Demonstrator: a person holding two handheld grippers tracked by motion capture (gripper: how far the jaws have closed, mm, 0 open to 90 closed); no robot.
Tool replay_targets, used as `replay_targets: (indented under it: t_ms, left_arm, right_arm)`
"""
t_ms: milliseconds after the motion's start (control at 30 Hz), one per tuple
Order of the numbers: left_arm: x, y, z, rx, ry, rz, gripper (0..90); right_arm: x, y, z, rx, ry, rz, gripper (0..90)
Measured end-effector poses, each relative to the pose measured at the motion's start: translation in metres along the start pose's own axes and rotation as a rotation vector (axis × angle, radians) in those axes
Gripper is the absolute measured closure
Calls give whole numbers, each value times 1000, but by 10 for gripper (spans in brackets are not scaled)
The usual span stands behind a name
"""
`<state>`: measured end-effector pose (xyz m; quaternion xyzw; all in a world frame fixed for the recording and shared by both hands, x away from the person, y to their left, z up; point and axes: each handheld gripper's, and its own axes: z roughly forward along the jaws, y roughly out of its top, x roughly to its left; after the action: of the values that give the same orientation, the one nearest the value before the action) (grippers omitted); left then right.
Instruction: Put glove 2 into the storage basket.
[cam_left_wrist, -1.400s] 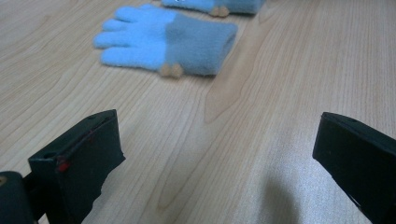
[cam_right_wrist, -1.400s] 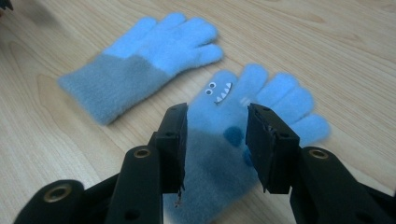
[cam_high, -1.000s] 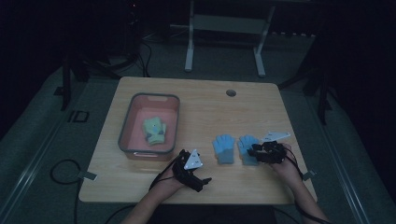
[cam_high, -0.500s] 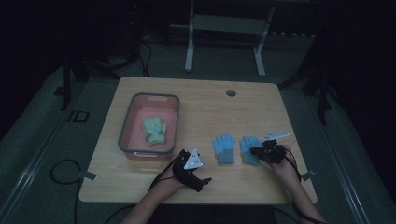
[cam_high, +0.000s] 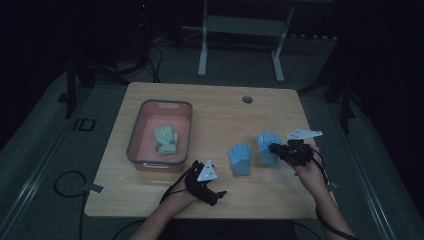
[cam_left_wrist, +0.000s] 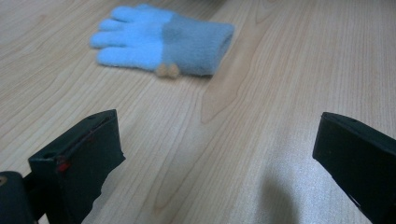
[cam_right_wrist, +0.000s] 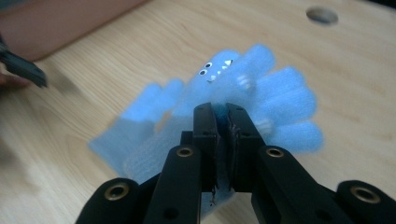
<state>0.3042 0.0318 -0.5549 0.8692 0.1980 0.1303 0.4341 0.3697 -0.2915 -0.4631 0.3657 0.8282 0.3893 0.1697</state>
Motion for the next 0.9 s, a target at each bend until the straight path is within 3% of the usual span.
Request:
replay_targets:
  t_ms: [267, 433, 700, 900]
  left_arm:
    - [1, 0, -1, -4, 1, -7, 12]
    - [1, 0, -1, -5, 0, -5, 12]
    - [1, 0, -1, -10, -4, -5, 12]
    - [0, -1, -1, -6, 0, 1, 12]
  right_arm:
    - [19, 27, 0, -30, 50, -55, 838]
    - [34, 37, 13, -19, 96, -79, 837]
    - [47, 31, 40, 29, 135, -93, 836]
    - [47, 19, 57, 83, 155, -101, 835]
